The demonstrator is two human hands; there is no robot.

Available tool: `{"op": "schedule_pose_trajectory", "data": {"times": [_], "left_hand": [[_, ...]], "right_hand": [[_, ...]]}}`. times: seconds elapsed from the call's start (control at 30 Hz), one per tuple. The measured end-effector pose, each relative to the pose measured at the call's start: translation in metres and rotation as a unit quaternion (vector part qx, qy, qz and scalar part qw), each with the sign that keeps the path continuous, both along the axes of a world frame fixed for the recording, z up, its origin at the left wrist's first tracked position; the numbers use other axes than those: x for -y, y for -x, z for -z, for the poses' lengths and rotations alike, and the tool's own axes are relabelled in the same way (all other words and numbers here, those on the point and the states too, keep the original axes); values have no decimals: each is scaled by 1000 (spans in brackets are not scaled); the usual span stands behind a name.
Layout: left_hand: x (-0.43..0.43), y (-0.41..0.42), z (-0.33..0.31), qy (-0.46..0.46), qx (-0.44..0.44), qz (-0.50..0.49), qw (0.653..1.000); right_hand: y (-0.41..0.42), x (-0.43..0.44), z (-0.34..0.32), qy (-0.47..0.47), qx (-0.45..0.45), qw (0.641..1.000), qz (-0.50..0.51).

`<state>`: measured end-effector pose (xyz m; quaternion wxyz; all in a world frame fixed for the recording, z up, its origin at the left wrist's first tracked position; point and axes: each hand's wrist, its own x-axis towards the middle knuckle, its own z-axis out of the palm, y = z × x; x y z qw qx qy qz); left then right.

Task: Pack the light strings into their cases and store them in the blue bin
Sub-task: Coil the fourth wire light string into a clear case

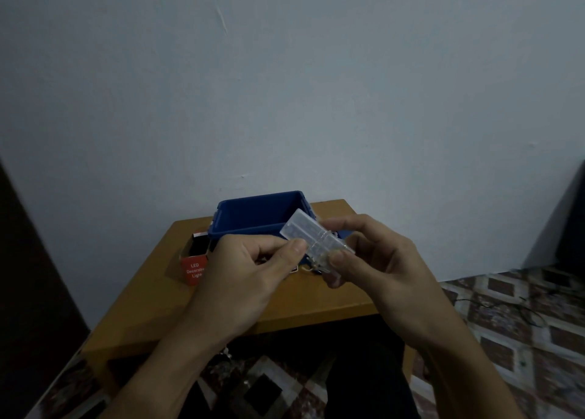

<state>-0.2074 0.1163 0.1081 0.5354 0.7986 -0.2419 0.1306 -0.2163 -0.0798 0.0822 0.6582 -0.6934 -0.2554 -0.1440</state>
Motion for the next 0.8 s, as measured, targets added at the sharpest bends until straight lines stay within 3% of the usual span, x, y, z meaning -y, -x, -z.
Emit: {"op": "schedule_pose_trajectory", "data": {"times": [0.47, 0.63, 0.8], "left_hand": [[-1, 1, -3, -18, -11, -26, 999], [-1, 4, -7, -3, -101, 24, 995], [-4, 5, -8, -41, -128, -12, 991]], "right_hand": [[-1, -3, 1, 12, 7, 1000, 23], [-2, -2, 1, -32, 36, 996, 73], [-5, -1, 3, -35, 40, 992, 115]]}}
